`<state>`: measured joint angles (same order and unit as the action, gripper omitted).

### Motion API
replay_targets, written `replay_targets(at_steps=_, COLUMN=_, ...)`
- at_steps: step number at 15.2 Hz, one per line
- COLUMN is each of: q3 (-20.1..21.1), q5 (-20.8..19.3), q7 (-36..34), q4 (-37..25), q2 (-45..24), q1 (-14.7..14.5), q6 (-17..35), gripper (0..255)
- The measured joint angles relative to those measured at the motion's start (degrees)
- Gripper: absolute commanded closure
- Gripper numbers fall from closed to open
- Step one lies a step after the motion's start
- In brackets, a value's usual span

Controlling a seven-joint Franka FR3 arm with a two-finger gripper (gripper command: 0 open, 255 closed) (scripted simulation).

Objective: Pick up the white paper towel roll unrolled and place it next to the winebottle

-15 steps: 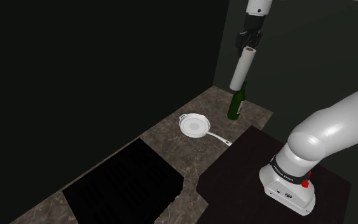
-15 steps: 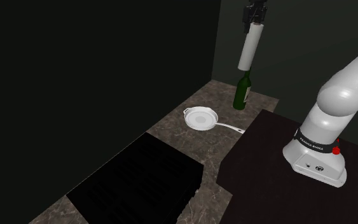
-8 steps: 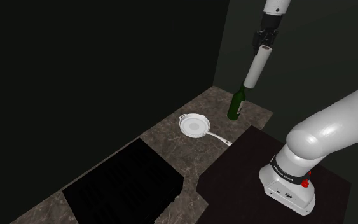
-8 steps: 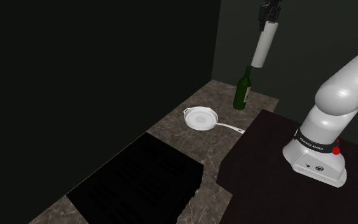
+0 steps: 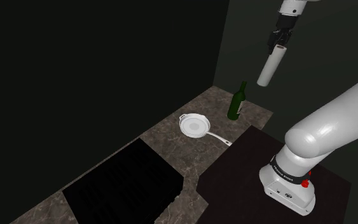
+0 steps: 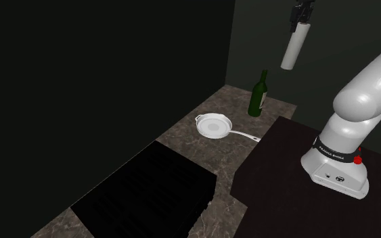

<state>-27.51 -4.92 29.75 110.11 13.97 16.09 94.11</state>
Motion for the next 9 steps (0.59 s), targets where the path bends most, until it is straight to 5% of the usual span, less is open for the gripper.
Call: replay_targets(at_steps=9, q3=-0.78, q5=-0.23, q7=0.59, q4=6.76, q2=-0.24, q1=0.39, q6=6.98, gripper=255)
